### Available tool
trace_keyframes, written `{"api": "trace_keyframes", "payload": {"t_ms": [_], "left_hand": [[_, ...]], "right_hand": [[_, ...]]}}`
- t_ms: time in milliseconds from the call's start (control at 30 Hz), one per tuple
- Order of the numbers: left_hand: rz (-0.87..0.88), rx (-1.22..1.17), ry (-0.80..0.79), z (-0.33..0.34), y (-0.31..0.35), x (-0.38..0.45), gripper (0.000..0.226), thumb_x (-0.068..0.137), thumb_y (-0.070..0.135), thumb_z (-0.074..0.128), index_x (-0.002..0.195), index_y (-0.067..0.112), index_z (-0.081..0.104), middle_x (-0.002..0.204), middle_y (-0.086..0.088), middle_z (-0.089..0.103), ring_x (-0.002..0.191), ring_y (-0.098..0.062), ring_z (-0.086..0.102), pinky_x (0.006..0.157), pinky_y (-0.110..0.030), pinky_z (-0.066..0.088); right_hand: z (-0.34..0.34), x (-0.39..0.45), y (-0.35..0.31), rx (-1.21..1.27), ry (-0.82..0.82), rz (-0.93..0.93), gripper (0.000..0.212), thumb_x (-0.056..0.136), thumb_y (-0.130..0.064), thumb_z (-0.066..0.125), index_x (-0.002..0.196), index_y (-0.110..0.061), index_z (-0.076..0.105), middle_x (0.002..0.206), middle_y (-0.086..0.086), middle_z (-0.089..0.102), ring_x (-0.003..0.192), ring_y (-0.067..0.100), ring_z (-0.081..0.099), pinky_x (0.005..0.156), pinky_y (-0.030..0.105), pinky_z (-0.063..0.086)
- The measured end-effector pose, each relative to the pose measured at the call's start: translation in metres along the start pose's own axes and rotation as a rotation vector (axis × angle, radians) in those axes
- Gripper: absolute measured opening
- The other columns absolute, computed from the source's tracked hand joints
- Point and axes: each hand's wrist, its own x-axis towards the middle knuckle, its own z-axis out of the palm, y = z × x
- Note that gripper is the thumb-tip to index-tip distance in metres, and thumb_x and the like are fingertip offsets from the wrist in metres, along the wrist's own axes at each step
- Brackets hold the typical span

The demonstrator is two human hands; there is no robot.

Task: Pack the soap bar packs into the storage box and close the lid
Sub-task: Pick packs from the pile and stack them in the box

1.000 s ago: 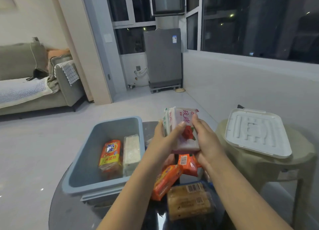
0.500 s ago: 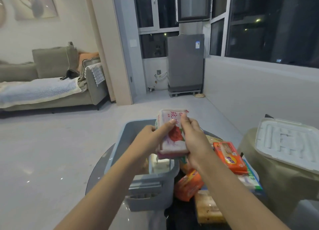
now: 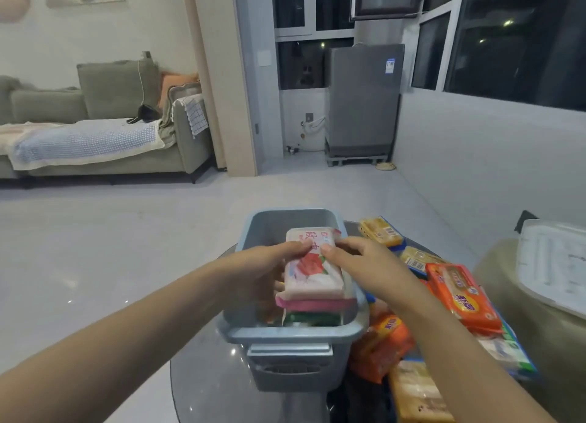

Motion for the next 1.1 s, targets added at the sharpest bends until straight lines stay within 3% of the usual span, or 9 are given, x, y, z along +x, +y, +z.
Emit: {"api": "trace_keyframes", "payload": {"t_ms": [100,167,267,333,533,667,867,967,1100], "left_hand": [[-0.089,-0.014,-0.016,-0.006,-0.013,0.01,0.058,0.088,0.042,0.057,0.129,0.002,0.054,0.135,-0.02,0.055,0.111,-0.03,0.051,0.111,-0.041,0.034],[-0.127,-0.002,-0.049,-0.007,-0.019,0.016,0.045,0.089,0.04,0.056,0.116,0.004,0.058,0.116,-0.014,0.063,0.1,-0.026,0.054,0.093,-0.031,0.045],[-0.193,0.026,-0.148,-0.009,-0.024,0.025,0.029,0.094,0.038,0.049,0.101,0.013,0.062,0.084,-0.002,0.074,0.073,-0.016,0.068,0.062,-0.025,0.055],[-0.249,0.051,-0.204,-0.011,-0.022,0.03,0.029,0.096,0.038,0.042,0.096,0.015,0.06,0.073,0.001,0.074,0.063,-0.012,0.069,0.054,-0.022,0.054],[-0.37,0.165,-0.3,-0.01,-0.012,0.036,0.032,0.098,0.038,0.038,0.101,0.014,0.058,0.087,-0.003,0.071,0.083,-0.019,0.065,0.079,-0.033,0.053],[-0.408,0.24,-0.382,-0.006,-0.008,0.042,0.033,0.097,0.037,0.038,0.104,0.013,0.059,0.091,-0.003,0.071,0.087,-0.02,0.065,0.096,-0.042,0.044],[-0.419,0.335,-0.425,-0.006,-0.008,0.051,0.039,0.096,0.043,0.037,0.097,0.014,0.062,0.087,-0.003,0.07,0.08,-0.021,0.065,0.082,-0.033,0.052],[-0.385,0.186,-0.383,-0.012,-0.008,0.054,0.042,0.09,0.046,0.045,0.083,0.016,0.073,0.09,-0.003,0.066,0.094,-0.024,0.057,0.1,-0.039,0.038],[-0.43,0.199,-0.461,-0.019,-0.005,0.051,0.04,0.081,0.05,0.053,0.081,0.019,0.078,0.087,0.001,0.075,0.083,-0.016,0.069,0.082,-0.034,0.053]], "right_hand": [[0.01,0.005,0.006,-0.182,-0.02,0.009,0.042,0.084,-0.047,0.055,0.118,-0.023,0.061,0.132,-0.006,0.041,0.119,0.009,0.039,0.097,0.027,0.033],[0.017,0.005,0.011,-0.243,-0.038,0.001,0.046,0.085,-0.047,0.054,0.123,-0.021,0.057,0.142,-0.007,0.027,0.132,0.012,0.025,0.105,0.029,0.024],[0.021,0.005,0.018,-0.255,-0.035,-0.034,0.039,0.085,-0.046,0.057,0.113,-0.02,0.06,0.146,-0.01,0.021,0.135,0.012,0.023,0.104,0.028,0.024],[0.021,0.006,0.02,-0.277,0.003,-0.052,0.038,0.082,-0.046,0.061,0.108,-0.018,0.061,0.146,-0.011,0.024,0.132,0.007,0.028,0.096,0.022,0.025],[0.018,0.011,0.024,-0.297,0.071,-0.132,0.049,0.075,-0.038,0.072,0.115,-0.018,0.053,0.131,-0.011,0.035,0.103,-0.002,0.036,0.072,0.01,0.028],[0.007,0.013,0.028,-0.239,0.017,-0.159,0.039,0.08,-0.027,0.069,0.117,-0.023,0.056,0.122,-0.015,0.037,0.111,-0.001,0.039,0.086,0.012,0.028],[0.006,0.014,0.032,-0.188,0.042,-0.177,0.031,0.085,-0.021,0.063,0.116,-0.023,0.056,0.12,-0.014,0.04,0.11,-0.001,0.04,0.09,0.014,0.026],[0.01,0.014,0.032,-0.161,0.064,-0.186,0.031,0.086,-0.02,0.061,0.117,-0.022,0.056,0.12,-0.014,0.04,0.112,-0.001,0.039,0.091,0.013,0.027],[0.014,0.013,0.034,-0.151,0.107,-0.201,0.03,0.088,-0.023,0.058,0.117,-0.021,0.057,0.118,-0.015,0.042,0.104,-0.008,0.036,0.075,-0.001,0.027]]}}
